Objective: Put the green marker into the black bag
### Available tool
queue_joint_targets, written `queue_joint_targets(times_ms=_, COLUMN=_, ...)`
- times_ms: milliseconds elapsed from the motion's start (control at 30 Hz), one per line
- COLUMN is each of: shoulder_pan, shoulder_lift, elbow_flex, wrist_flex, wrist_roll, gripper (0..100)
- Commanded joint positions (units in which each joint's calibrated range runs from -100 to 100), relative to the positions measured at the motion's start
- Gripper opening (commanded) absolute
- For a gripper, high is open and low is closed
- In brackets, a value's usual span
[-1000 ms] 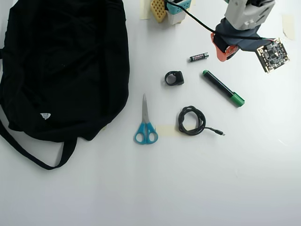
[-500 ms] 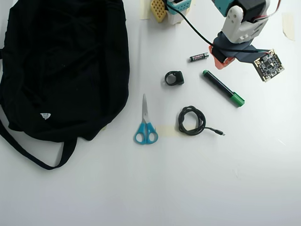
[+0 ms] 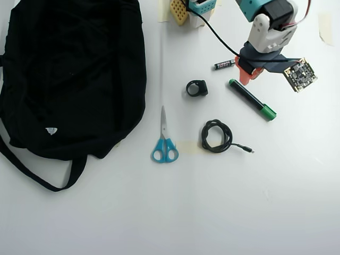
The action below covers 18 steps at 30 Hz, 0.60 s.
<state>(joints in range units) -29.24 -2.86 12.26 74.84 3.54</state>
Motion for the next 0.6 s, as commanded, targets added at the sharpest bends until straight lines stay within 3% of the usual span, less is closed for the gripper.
queue_joint_targets(times_ms=0, shoulder_pan=0.0, shoulder_lift=-6.6, elbow_flex=5.8, wrist_flex=-5.4, wrist_roll=-0.2, gripper=19)
queue_joint_targets(times_ms=333, shoulder_pan=-0.1, shoulder_lift=-11.4, elbow_flex=19.5, wrist_flex=-18.5, wrist_roll=0.0, gripper=17)
queue_joint_targets(times_ms=567, shoulder_pan=-2.8, shoulder_lift=-11.4, elbow_flex=18.9, wrist_flex=-18.5, wrist_roll=-0.4, gripper=17)
